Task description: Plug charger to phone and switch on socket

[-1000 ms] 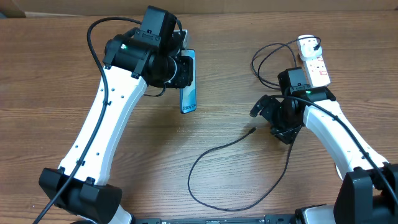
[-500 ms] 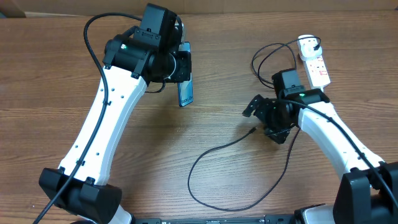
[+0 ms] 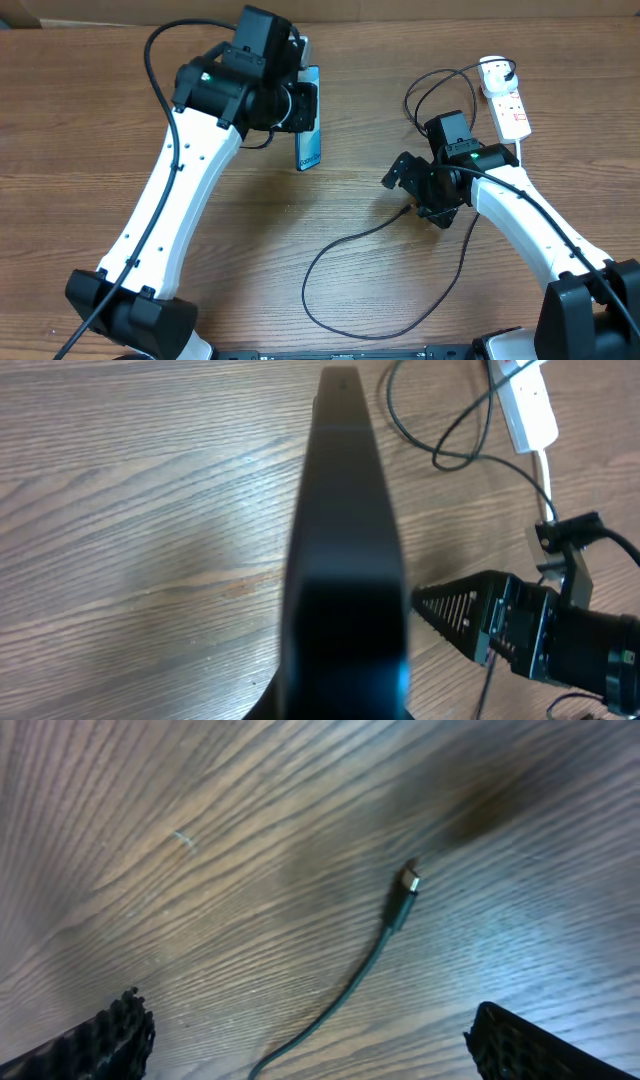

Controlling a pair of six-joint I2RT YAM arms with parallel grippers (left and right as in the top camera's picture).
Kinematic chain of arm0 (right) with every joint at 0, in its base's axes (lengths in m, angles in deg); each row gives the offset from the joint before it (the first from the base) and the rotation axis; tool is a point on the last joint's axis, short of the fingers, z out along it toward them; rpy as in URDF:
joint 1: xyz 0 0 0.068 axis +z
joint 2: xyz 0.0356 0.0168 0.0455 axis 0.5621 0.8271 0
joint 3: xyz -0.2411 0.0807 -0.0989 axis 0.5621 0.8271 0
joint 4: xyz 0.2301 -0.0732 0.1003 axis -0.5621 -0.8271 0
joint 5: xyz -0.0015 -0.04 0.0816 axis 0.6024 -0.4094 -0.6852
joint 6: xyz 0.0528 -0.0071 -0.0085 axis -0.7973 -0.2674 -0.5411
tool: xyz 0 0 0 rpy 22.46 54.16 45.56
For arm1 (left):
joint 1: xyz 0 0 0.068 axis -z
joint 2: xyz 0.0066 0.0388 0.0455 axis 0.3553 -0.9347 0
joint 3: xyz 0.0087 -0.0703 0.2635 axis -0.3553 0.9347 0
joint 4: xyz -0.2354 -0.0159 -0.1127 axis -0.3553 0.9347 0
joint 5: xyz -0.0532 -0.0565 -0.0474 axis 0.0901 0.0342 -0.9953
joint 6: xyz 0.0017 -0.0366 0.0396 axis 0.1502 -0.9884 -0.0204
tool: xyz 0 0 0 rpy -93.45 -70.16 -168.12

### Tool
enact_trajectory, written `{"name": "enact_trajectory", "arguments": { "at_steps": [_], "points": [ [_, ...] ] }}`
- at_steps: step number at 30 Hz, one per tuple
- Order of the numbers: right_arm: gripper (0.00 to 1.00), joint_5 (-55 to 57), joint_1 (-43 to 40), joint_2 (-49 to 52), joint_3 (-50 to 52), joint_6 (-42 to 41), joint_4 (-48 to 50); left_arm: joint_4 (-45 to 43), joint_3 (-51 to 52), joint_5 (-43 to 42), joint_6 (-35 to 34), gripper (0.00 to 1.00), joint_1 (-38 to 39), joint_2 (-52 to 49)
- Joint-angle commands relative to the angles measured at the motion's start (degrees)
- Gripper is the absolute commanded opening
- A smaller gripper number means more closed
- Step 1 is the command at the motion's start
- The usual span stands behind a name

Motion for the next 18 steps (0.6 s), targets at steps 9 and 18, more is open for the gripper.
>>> {"name": "enact_trajectory", "arguments": {
  "at_steps": [9,18],
  "points": [
    [1.0,2.97,0.13,-1.07,1.01,0.55,-3.61,-1.57,-0.46,7.21,1.27,0.04,1.88,-5.03],
    [0.7,5.6,1.66,-1.05,1.07,-5.81,-3.61,-3.78,-0.46,6.8,-0.33,0.04,1.86,-5.95]
  ]
}}
